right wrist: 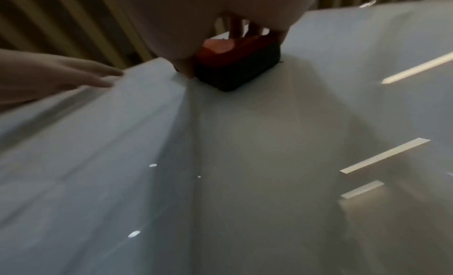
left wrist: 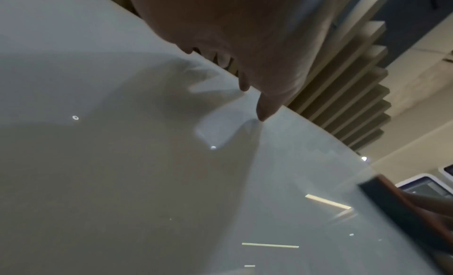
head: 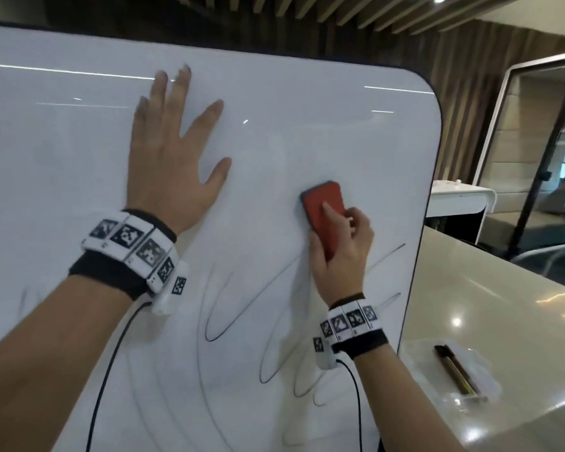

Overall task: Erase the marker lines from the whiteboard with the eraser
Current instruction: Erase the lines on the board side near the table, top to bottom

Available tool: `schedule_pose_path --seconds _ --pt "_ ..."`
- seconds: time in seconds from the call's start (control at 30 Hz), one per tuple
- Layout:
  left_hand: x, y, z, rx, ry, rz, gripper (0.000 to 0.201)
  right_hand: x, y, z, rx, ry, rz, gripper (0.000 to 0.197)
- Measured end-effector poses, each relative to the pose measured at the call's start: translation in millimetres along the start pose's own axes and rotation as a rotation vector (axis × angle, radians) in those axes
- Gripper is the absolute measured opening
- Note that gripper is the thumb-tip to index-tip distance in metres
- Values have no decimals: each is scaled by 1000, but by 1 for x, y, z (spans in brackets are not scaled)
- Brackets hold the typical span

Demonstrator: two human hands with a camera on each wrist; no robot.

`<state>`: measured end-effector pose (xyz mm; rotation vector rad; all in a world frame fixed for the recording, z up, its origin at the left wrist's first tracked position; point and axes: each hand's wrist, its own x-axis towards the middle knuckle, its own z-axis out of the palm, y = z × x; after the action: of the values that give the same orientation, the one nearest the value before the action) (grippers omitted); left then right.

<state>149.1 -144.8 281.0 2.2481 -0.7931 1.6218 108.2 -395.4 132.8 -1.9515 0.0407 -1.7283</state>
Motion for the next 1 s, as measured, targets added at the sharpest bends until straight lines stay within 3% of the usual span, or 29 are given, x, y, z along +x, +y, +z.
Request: schedule_pose_path --seconds 0.17,0.27,0.33,0.47,0.53,0.6,0.67,0.73,0.77,0.83,0.93,1.0 --pt "-46 -7 13 13 -13 -49 70 -54 74 -37 17 253 572 58" --pt "-51 -8 16 35 -16 -60 71 -28 56 -30 86 306 716 56" --pt "-52 -5 19 38 -9 -71 71 4 26 -19 124 252 547 53" --pt "-53 -4 21 49 24 -64 71 37 -26 -4 30 -31 -5 49" --pt "-54 -4 20 50 36 -61 70 32 -7 -9 -23 -53 -42 48" --pt "-53 -3 21 57 42 -64 70 13 28 -23 -15 60 167 51" --pt "-52 -1 22 76 42 -73 70 -7 56 -38 49 229 557 53" --pt "-52 1 23 90 39 -81 69 -10 65 -41 97 302 918 54" --pt "-52 1 23 93 44 -84 69 -3 61 -38 105 316 970 54" --pt "-52 2 23 96 64 -84 68 16 36 -25 108 314 823 56" --pt "-52 2 23 91 74 -81 68 23 -19 -2 37 83 256 52" --pt "-52 1 22 93 53 -78 69 11 -30 1 -34 -81 -5 48"
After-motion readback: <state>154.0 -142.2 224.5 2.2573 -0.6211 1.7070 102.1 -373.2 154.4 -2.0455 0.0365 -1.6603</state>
